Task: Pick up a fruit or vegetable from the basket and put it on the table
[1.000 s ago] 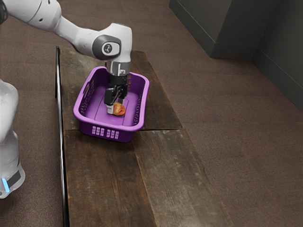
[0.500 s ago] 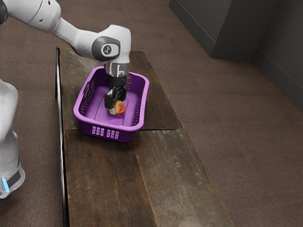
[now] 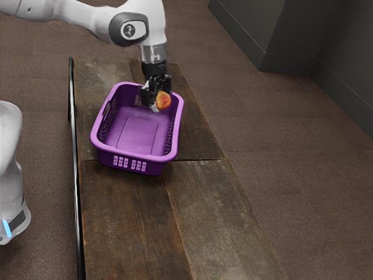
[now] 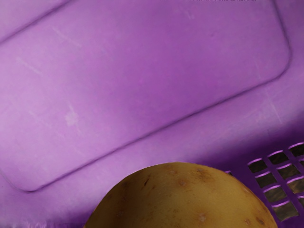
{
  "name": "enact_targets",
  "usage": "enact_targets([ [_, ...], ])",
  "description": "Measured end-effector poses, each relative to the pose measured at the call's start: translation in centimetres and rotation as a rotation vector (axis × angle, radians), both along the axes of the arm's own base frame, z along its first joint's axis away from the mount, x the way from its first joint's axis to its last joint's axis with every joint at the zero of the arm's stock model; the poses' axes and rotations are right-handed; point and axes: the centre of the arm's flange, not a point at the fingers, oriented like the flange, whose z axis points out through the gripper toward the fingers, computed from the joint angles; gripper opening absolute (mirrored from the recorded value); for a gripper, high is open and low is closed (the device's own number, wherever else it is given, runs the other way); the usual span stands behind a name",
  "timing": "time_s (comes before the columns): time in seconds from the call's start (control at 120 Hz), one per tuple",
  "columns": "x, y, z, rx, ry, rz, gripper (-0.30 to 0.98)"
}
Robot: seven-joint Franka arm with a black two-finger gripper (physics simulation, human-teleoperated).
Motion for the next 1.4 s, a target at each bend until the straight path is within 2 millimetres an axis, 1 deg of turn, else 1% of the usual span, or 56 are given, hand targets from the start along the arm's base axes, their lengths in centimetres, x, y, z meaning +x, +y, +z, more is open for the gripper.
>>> enact_targets([
  [0.075, -0.8, -0.5, 2.1, 0.023, -0.036, -0.023, 0.17],
  [0.108, -0.7, -1.2, 3.1, 0.040, -0.051, -0.041, 0.17],
  [0.125, -0.5, -1.9, 3.7, 0.052, -0.060, -0.056, 0.17],
  [0.175, 0.3, -4.6, 5.5, 0.092, -0.085, -0.105, 0.17],
  [0.225, 1.5, -7.9, 7.1, 0.128, -0.104, -0.164, 0.17],
  [0.308, 4.7, -14.4, 8.1, 0.154, -0.113, -0.280, 0.17],
  [0.35, 5.9, -17.7, 8.0, 0.157, -0.110, -0.336, 0.17],
  [0.392, 6.1, -20.7, 8.0, 0.155, -0.111, -0.383, 0.17],
  [0.442, 5.6, -24.2, 8.1, 0.155, -0.114, -0.434, 0.17],
  [0.5, 4.5, -28.2, 8.2, 0.156, -0.117, -0.489, 0.17],
  [0.558, 3.5, -32.0, 7.7, 0.142, -0.105, -0.538, 0.17],
  [0.608, 3.2, -34.1, 6.9, 0.133, -0.087, -0.556, 0.17],
  [0.642, 3.3, -35.3, 6.4, 0.124, -0.074, -0.563, 0.17],
  [0.692, 3.7, -37.2, 5.1, 0.111, -0.046, -0.572, 0.17],
  [0.742, 4.0, -38.6, 3.9, 0.096, -0.022, -0.572, 0.17],
  [0.8, 4.2, -39.7, 3.3, 0.075, -0.008, -0.564, 0.17],
  [0.842, 4.3, -40.1, 3.0, 0.064, -0.001, -0.556, 0.18],
  [0.9, 4.3, -40.7, 2.9, 0.055, -0.001, -0.549, 0.34],
  [0.942, 4.2, -40.9, 3.1, 0.051, -0.005, -0.543, 0.43],
  [1.042, 4.2, -40.6, 3.6, 0.042, -0.014, -0.519, 0.56],
  [1.075, 4.3, -40.0, 3.5, 0.040, -0.010, -0.504, 0.59],
  [1.108, 5.0, -38.4, 3.1, 0.036, 0.000, -0.468, 0.61],
  [1.142, 6.1, -36.3, 3.3, 0.030, 0.000, -0.423, 0.62],
  [1.175, 6.8, -34.7, 3.6, 0.025, -0.003, -0.387, 0.64],
  [1.2, 7.6, -33.5, 4.5, 0.021, -0.015, -0.362, 0.65],
  [1.225, 8.4, -32.4, 5.9, 0.018, -0.029, -0.339, 0.65],
  [1.25, 9.2, -31.0, 8.2, 0.011, -0.050, -0.313, 0.66],
  [1.292, 10.4, -27.3, 11.8, -0.002, -0.070, -0.252, 0.67],
  [1.333, 10.8, -23.7, 14.8, -0.006, -0.076, -0.202, 0.67],
  [1.367, 10.7, -21.2, 16.5, -0.002, -0.067, -0.169, 0.67],
  [1.4, 10.5, -18.9, 17.4, 0.014, -0.046, -0.141, 0.68],
])
